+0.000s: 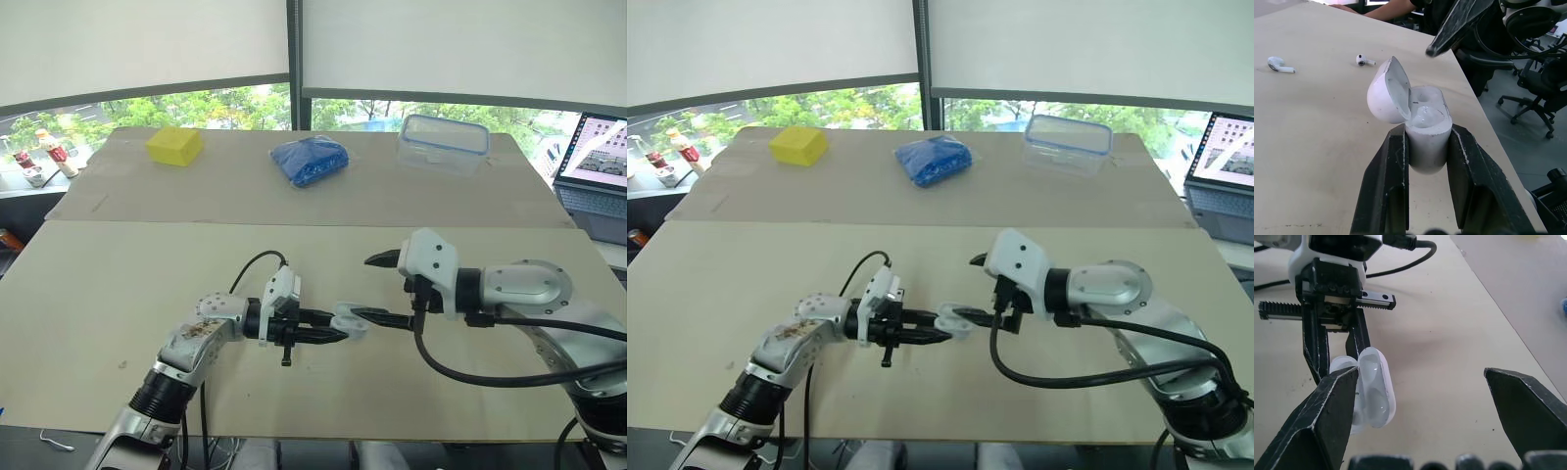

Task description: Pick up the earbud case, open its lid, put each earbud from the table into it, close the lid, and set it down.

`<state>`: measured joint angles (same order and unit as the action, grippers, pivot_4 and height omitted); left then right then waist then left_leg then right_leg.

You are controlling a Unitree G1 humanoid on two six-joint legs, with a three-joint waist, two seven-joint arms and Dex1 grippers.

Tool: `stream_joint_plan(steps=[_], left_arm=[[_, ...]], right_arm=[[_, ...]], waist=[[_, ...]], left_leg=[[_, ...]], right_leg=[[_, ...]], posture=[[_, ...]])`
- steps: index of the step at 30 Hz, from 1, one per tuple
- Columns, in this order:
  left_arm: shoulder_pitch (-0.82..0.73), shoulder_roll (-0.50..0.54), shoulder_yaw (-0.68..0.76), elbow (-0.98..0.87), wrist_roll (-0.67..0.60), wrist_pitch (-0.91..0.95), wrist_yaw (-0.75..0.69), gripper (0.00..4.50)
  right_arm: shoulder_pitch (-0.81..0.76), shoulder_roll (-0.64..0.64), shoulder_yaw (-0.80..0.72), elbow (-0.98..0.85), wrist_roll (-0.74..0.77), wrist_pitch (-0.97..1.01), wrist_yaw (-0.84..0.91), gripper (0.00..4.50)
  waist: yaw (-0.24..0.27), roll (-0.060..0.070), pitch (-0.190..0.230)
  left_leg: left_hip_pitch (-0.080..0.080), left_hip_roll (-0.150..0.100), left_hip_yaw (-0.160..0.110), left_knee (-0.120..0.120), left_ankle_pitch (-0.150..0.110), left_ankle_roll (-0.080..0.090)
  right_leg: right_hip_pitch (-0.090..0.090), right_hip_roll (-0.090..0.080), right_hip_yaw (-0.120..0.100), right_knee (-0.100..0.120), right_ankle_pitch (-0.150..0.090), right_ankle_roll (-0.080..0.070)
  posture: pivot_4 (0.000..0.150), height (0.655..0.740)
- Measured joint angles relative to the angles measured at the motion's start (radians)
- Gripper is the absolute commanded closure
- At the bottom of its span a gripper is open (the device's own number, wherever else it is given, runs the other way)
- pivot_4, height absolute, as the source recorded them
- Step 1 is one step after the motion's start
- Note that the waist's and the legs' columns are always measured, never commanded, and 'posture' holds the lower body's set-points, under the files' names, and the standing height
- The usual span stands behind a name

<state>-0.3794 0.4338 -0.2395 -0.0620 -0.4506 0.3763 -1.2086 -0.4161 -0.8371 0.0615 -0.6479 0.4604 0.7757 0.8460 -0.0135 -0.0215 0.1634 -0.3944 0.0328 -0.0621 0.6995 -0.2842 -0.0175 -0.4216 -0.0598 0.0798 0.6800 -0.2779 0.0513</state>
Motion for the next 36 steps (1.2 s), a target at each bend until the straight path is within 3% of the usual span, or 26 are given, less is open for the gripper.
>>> stream_joint_plan(steps=[5,11,19,25,36], left_arm=[[0.047,-0.024,0.089,0.008,-0.007,-0.026,0.093,3.93],[0.115,-0.029,0.185,0.022,-0.004,-0.107,0.171,3.93],[0.162,-0.029,0.242,0.044,0.005,-0.174,0.223,3.93],[0.16,-0.035,0.242,0.049,0.019,-0.206,0.238,3.93],[0.144,-0.027,0.243,0.08,0.029,-0.243,0.234,3.93]], right_arm=[[0.193,0.012,-0.134,-0.061,-0.008,-0.084,-0.031,0.0],[0.507,0.154,-0.275,-0.057,-0.064,-0.271,-0.104,0.0],[0.856,0.314,-0.505,0.166,-0.182,-0.664,-0.138,0.0],[0.975,0.388,-0.631,0.33,-0.171,-0.789,-0.152,0.0],[1.029,0.397,-0.669,0.394,-0.085,-0.793,-0.134,0.0]], waist=[[0.002,0.0,0.0],[0.001,0.0,0.0],[0.004,0.0,0.0],[-0.007,0.001,-0.001],[-0.004,0.001,-0.001]], left_leg=[[0.0,0.0,0.0,0.0,0.0,0.0],[0.0,0.0,0.0,0.0,0.0,0.0],[0.004,0.0,0.001,0.0,0.0,0.0],[0.008,0.0,0.002,-0.003,0.0,0.0],[0.016,0.0,0.002,-0.003,0.0,0.0]], right_leg=[[0.0,0.0,0.0,0.0,0.0,0.0],[0.001,0.0,0.0,0.0,0.0,0.0],[0.004,0.0,0.0,0.0,0.0,0.0],[0.006,0.0,0.002,0.001,0.0,0.0],[0.016,0.0,0.002,-0.002,-0.001,0.0]], posture=[[0.15,0.6859],[0.15,0.6859],[0.15,0.6859],[0.15,0.6859],[0.15,0.6859]])
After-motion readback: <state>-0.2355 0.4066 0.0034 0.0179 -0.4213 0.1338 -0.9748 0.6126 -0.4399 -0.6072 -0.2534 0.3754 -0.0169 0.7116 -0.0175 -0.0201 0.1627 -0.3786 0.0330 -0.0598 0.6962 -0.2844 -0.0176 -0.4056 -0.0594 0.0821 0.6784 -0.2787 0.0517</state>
